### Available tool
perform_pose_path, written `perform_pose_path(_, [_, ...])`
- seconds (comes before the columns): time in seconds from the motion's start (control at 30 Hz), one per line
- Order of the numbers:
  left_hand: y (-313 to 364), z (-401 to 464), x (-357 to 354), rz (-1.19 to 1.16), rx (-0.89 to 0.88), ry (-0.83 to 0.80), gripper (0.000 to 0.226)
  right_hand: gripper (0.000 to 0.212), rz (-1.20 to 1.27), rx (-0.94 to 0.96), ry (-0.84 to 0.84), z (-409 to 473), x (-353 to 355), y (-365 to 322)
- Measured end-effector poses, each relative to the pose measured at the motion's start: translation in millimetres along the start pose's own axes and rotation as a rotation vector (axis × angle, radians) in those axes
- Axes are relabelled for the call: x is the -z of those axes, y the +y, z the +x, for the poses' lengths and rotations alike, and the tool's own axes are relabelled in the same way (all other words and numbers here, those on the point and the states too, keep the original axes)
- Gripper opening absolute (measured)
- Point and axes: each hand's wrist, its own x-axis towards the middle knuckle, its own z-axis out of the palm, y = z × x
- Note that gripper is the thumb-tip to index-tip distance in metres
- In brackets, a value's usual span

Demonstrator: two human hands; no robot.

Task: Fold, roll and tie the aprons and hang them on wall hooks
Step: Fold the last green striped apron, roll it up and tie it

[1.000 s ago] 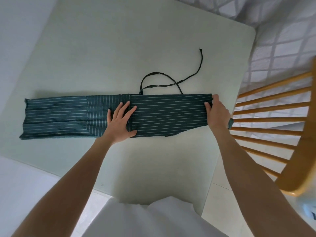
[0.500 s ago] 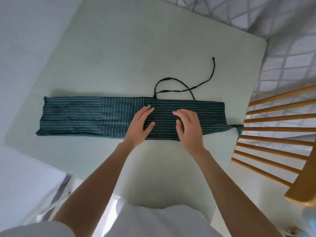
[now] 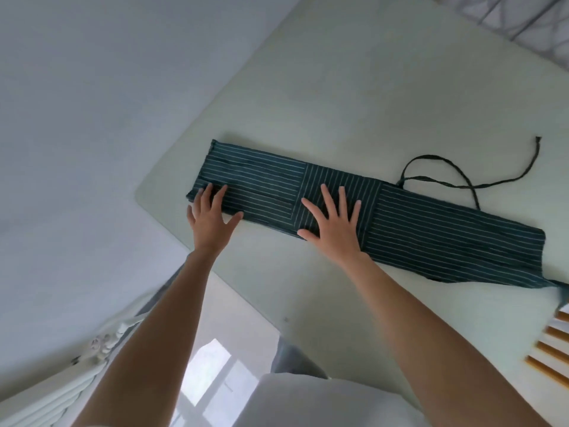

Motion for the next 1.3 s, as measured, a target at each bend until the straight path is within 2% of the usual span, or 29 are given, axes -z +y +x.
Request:
perform_pose_path(0.1, [-19,6,8,0.009,0.101,-0.043,0.084,0.075,-0.031,-0.041,0.020,-17,-8,9])
perform_pose_path(0.2, [-19,9,12,-0.141,0.148,-0.019,0.086,0.079,-0.055,-0.094,0.034,-35,-15,9])
perform_pose_path(0.27, [-14,8,15,-0.266,0.193,-0.002,0.080,0.084,-0.059,-0.103,0.020,-39,-16,10])
perform_pose_path(0.33, [-5,7,21,-0.392,0.319,0.011,0.073,0.087,-0.051,-0.100,0.003,-38,-15,12])
perform_pose_path(0.43, [16,0,36,-0.636,0.510,0.080,0.048,0.090,-0.027,-0.099,0.001,-38,-15,9])
perform_pose_path(0.5, [39,-9,45,-0.725,0.430,0.132,0.029,0.091,0.031,-0.092,-0.005,-36,-13,10])
perform_pose_path(0.57, [70,-20,54,-0.786,0.297,0.150,0.019,0.090,0.173,-0.048,-0.030,-36,-5,14])
perform_pose_path(0.67, [122,-37,63,-0.942,0.191,0.150,0.009,0.079,0.663,-0.018,-0.017,-48,23,22])
perform_pose_path(0.73, [161,-49,60,-0.996,0.102,0.118,0.011,0.064,0.910,-0.108,0.136,-71,43,37])
perform_pose_path(0.8, [202,-66,49,-0.987,-0.046,0.073,0.010,0.048,0.998,-0.217,0.344,-104,55,58])
perform_pose_path(0.93, [268,-107,6,-0.797,-0.399,0.011,0.011,0.033,1.199,-0.516,0.604,-174,59,105])
perform_pose_path(1.0, [286,-128,-28,-0.684,-0.538,-0.055,0.013,0.030,1.246,-0.647,0.651,-201,55,129])
perform_pose_path(1.07, [291,-143,-63,-0.546,-0.611,-0.175,0.016,0.028,1.193,-0.754,0.614,-217,47,144])
perform_pose_path(1.17, [288,-159,-96,-0.274,-0.586,-0.457,0.028,0.032,1.054,-0.882,0.529,-228,41,160])
perform_pose_path(1.2, [285,-161,-99,-0.231,-0.595,-0.500,0.032,0.033,1.030,-0.893,0.515,-227,41,162])
perform_pose_path(1.27, [279,-162,-94,-0.279,-0.671,-0.454,0.034,0.035,0.983,-0.857,0.470,-221,45,164])
perform_pose_path(1.3, [273,-161,-89,-0.321,-0.718,-0.352,0.035,0.037,0.949,-0.832,0.438,-216,47,164])
